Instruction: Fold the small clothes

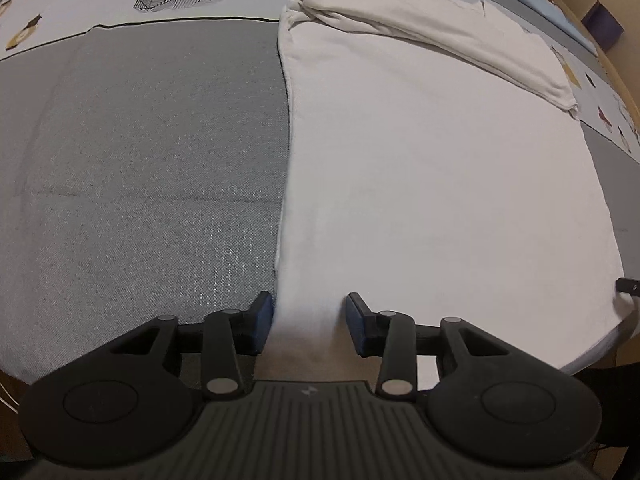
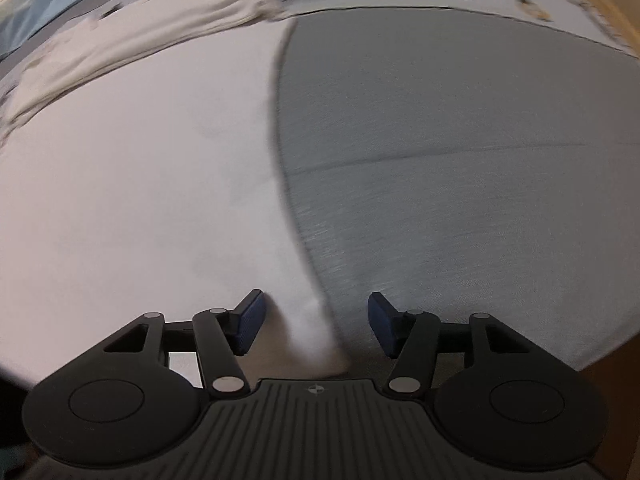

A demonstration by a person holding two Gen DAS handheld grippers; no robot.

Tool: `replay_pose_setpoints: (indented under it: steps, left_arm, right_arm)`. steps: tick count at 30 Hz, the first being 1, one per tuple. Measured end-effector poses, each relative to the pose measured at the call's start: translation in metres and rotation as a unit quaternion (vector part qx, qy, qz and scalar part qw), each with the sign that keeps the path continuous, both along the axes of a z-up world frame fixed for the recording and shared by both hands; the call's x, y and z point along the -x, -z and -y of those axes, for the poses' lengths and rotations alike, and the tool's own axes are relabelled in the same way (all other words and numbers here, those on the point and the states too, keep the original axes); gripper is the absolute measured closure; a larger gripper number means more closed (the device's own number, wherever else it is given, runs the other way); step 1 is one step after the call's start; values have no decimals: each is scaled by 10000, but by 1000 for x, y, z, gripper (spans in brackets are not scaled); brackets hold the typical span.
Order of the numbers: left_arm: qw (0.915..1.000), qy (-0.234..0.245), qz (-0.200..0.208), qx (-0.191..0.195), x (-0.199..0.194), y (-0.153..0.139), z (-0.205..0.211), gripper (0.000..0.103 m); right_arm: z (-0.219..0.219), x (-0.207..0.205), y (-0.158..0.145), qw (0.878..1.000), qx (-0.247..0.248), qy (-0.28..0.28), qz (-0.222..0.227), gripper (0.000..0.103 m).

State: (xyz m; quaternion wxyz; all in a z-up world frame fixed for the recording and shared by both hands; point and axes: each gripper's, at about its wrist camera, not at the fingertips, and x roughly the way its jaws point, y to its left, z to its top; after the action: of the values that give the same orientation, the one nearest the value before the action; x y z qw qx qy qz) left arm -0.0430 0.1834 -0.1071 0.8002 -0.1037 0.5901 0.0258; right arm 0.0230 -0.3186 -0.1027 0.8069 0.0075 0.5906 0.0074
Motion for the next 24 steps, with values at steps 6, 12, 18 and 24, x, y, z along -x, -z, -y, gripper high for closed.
replay_pose_setpoints:
  steps: [6,12,18,24]
  left_arm:
    - [10000,-47,-33,-22,-2,1,0,64]
    - [9997,111,83,181,-4,-2,3,92]
    - [9987,-148,161,463,1,-10,-6,90]
    - [9997,-57,-81,214,-1,1,-1,81]
  right_arm:
    - [-5,3,4,9998,53,-183,-82,41]
    - [-10,0,-1,9990,-231,-372,-52,82]
    - [-10,2,-4,9976,-553,-420,-19,95]
    - [-9,4,-2,9987,-399,-314,-53,87]
